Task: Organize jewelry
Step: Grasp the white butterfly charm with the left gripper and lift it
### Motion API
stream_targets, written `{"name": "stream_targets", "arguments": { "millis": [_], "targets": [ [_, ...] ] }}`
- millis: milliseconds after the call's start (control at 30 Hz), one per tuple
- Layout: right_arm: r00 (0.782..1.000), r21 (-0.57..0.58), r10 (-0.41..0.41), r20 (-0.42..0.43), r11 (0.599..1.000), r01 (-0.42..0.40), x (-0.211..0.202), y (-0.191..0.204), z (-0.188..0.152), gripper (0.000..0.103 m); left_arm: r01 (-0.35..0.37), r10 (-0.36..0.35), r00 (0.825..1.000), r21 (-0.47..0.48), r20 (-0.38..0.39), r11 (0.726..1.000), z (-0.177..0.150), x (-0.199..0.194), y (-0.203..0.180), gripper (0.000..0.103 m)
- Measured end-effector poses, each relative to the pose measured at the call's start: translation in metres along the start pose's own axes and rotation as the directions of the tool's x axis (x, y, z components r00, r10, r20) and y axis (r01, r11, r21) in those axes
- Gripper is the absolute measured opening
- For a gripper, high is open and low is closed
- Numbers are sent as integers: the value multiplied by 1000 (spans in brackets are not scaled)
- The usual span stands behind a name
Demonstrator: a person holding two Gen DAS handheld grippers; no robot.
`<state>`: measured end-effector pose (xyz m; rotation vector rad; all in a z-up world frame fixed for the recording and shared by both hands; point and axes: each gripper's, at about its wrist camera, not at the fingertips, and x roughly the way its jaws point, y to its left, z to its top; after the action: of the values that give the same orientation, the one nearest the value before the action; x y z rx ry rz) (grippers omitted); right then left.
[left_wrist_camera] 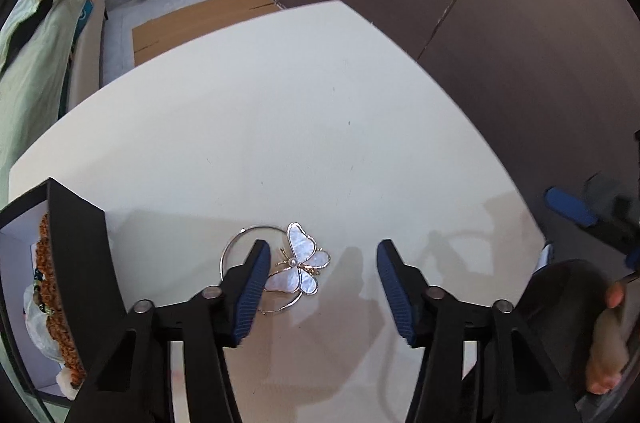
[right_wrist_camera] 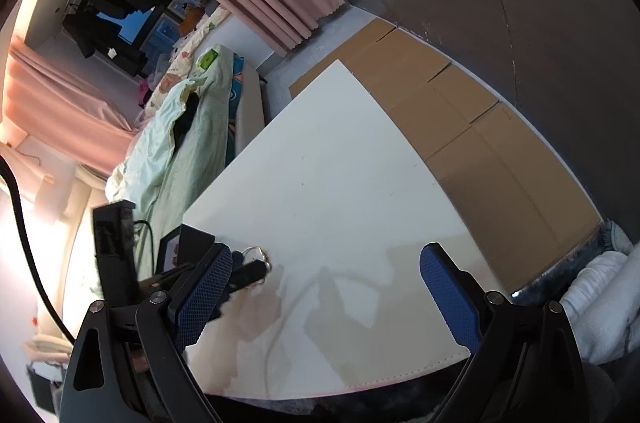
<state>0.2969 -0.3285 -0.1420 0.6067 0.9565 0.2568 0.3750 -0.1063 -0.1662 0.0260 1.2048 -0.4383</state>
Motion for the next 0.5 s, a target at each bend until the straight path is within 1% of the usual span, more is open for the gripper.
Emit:
{"name": "stream_targets", "arguments": {
  "millis": [133,200,300,333,367,400,433,500],
  "targets": [
    [1000,15,12,7,1000,-12,-5,-5,2,96,-45,45,999,35,-5,998,-4,5,-5,50],
    [1000,12,11,9,1000,-11,-6,-5,2,96,-67,67,998,49,-5,997,-5,7,-7,47],
    [1000,-2,5,11,1000,-5,-8,-3,2,96,-89,88,996,71,12,994,-7,8,-9,44],
    [1000,-7,4,10,1000,-4,-8,-2,2,96,-100,99,995,71,16,992,-8,8,-8,38],
    [1000,-13,3,8,1000,-3,-8,0,1,96,-111,110,994,71,21,991,-8,8,-8,28],
    [1000,-18,1,8,1000,0,-8,2,1,97,-118,116,993,69,26,991,-8,8,-7,25],
    [1000,-26,-6,6,1000,6,-7,3,1,96,-107,106,994,57,27,993,-8,8,-4,23],
    [1000,-42,-19,5,999,20,-6,7,0,96,-81,80,996,31,30,996,-6,5,1,16]
  ]
}}
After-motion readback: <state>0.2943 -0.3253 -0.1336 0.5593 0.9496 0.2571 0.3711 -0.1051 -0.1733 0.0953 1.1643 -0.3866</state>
